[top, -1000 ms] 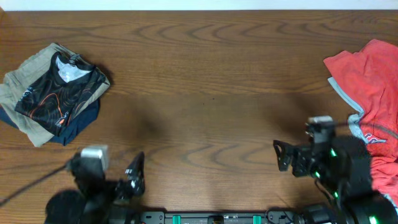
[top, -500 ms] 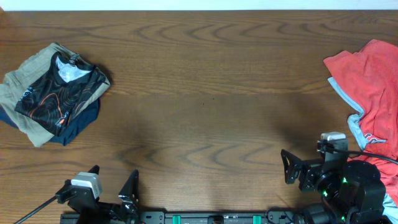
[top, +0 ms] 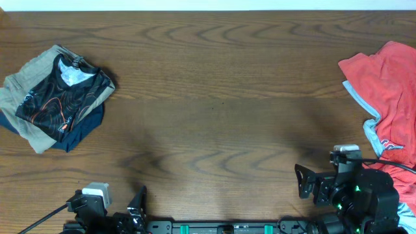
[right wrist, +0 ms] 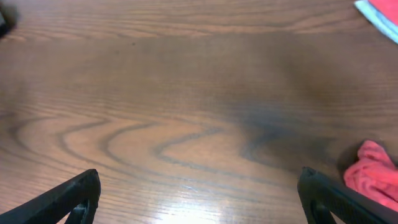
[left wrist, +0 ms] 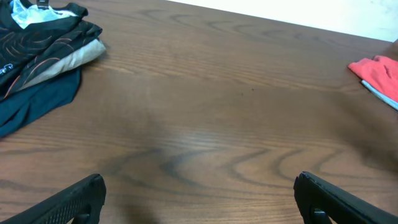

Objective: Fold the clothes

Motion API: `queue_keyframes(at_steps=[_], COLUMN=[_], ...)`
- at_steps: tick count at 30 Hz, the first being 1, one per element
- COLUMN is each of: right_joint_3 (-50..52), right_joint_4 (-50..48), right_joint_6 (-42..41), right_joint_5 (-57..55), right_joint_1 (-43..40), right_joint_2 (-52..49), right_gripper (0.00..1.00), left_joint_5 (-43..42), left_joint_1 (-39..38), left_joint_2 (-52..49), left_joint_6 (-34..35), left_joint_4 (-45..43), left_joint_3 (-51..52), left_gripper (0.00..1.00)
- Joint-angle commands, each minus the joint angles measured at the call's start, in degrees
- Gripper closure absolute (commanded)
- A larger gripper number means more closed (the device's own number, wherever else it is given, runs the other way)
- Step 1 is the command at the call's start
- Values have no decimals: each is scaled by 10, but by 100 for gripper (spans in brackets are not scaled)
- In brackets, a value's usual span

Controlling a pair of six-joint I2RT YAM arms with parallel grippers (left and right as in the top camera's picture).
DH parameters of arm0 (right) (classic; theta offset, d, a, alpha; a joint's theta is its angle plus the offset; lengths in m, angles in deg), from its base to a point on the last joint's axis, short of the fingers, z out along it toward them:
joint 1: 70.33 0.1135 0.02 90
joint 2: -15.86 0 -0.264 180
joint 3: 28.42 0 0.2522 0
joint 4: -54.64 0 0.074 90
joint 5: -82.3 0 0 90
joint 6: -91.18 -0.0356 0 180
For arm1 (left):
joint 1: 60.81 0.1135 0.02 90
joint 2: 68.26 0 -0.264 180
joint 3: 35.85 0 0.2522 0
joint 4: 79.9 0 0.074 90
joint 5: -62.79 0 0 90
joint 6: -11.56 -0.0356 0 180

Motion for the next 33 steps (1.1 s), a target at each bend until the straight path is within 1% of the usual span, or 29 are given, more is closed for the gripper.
queue_keyframes(at_steps=[1,5,13,17,21,30,33], right_joint_3=[10,47,169,216,268,414,439], right_joint_4=[-2,-15,-97,-154,-248,-552,-609], right_joint_6=[1,21,44,66,99,188,223], right_joint_5=[-27,-40,-41,-41,-41,-42,-42], right_joint_1=[-28,-49,-51,-50,-50,-50,-50], right_joint_2=[24,70,210,210,210,210,211], right_gripper=[1,1,1,1,1,1,1], left_joint_5=[4,4,4,4,4,4,4], left_joint_1=[1,1,1,1,1,1,1], left_joint_2=[1,1,1,1,1,1,1], left_joint_6=[8,8,8,8,8,8,8], left_joint_4=[0,0,0,0,0,0,0], left_joint_3=[4,4,4,4,4,4,4], left_gripper=[2,2,2,2,2,2,2])
